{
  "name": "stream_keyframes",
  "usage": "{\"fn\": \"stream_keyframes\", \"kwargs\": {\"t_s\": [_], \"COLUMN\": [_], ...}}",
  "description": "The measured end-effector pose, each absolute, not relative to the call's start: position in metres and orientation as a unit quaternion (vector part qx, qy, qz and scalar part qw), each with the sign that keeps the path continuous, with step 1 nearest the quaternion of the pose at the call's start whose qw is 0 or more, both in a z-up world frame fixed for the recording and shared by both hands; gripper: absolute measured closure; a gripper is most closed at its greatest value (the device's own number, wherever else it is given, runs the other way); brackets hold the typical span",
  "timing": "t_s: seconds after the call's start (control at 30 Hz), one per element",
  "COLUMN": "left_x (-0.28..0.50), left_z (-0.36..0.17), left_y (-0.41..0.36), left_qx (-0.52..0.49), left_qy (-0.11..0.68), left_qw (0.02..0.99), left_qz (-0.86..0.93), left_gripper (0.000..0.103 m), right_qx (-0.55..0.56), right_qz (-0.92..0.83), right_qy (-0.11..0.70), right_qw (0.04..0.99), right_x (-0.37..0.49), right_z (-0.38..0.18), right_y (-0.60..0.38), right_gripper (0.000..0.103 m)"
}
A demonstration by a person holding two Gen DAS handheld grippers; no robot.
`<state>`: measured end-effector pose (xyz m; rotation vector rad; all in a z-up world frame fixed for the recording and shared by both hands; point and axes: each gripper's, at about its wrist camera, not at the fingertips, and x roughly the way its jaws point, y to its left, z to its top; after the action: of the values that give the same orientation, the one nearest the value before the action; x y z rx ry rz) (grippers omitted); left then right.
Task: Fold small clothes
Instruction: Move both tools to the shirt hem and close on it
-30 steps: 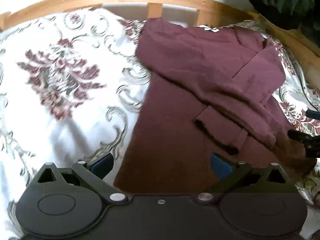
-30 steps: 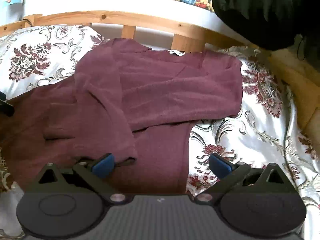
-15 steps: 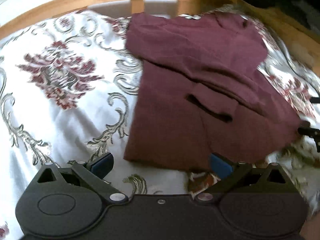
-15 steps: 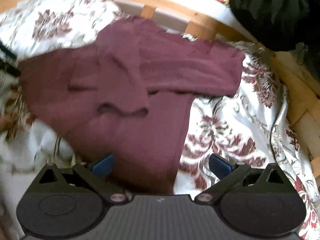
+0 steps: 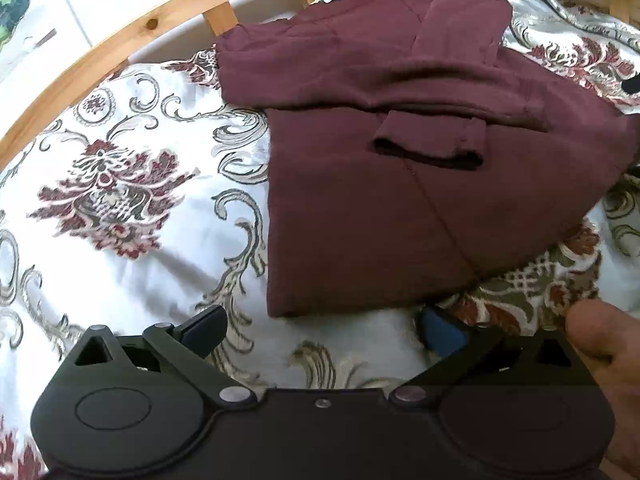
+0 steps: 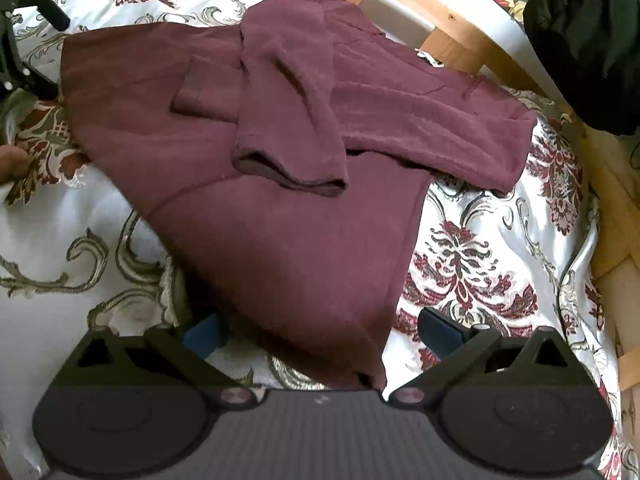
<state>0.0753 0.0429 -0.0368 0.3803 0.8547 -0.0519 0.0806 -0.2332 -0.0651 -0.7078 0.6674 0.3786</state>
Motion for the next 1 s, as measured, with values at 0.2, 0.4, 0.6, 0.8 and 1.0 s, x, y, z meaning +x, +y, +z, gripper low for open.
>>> {"fn": "stream_keyframes", "kwargs": {"t_s": [0.2,0.4,0.6,0.8,1.0], "left_x": [0.09,0.066,0.066,0.069,0.077], "left_z": [-0.046,-0.059,-0.057,-0.045,-0.02], "left_y": [0.032,0.008,0.006,0.013,0.031], "left_qx": [0.27,0.424,0.43,0.406,0.305], "left_qy": [0.389,0.297,0.293,0.296,0.308], "left_qw": [0.88,0.853,0.852,0.862,0.897], "left_qz": [-0.038,-0.067,-0.063,-0.069,-0.089], "left_gripper": [0.0,0.001,0.0,0.013,0.045], "right_qx": [-0.33,-0.308,-0.271,-0.261,-0.249], "right_qz": [0.186,0.185,0.163,0.139,0.135], "right_qy": [0.314,0.313,0.281,0.246,0.258], "right_qw": [0.871,0.879,0.906,0.923,0.924], "right_x": [0.084,0.089,0.093,0.093,0.102], "right_z": [-0.065,-0.063,-0.051,-0.042,-0.044], "right_y": [-0.235,-0.24,-0.248,-0.253,-0.257], "right_gripper": [0.0,0.0,0.0,0.0,0.0]}}
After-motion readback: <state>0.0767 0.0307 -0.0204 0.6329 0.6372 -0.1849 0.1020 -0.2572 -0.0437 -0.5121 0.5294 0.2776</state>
